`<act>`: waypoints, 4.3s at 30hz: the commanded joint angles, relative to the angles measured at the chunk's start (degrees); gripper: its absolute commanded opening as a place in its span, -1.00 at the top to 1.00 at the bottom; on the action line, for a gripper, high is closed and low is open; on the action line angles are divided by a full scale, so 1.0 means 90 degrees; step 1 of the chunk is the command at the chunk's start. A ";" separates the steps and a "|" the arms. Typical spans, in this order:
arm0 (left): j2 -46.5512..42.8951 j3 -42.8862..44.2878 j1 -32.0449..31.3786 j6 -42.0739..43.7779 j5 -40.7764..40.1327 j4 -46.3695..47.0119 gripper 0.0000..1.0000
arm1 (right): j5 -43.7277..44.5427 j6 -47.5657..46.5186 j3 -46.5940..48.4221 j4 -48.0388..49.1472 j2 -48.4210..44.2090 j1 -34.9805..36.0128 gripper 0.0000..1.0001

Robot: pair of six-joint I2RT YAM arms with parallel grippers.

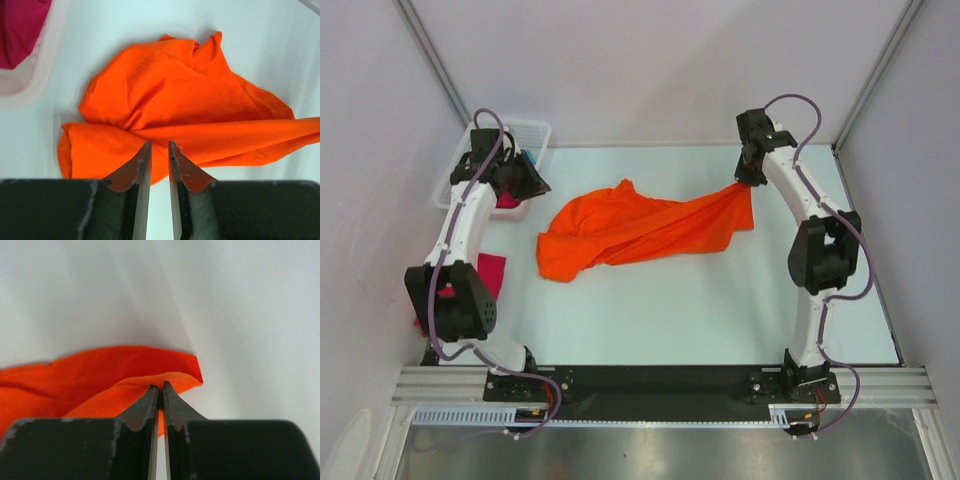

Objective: Fold and stack the t-shirts

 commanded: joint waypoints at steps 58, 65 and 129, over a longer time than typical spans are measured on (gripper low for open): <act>-0.2013 -0.3232 -0.0575 -0.0034 0.0018 0.0871 0.53 | -0.0357 0.0114 -0.3300 0.1710 -0.0353 0.0924 1.00; -0.2081 -0.3330 -0.0575 0.0005 -0.0021 0.0842 0.55 | 0.0481 0.0026 -0.3066 0.1369 -0.1133 0.1100 1.00; -0.1749 -0.4365 -0.1649 -0.0962 -0.1955 0.1252 -0.38 | 0.2192 -0.0531 -0.2020 0.0206 -0.2766 0.1071 1.00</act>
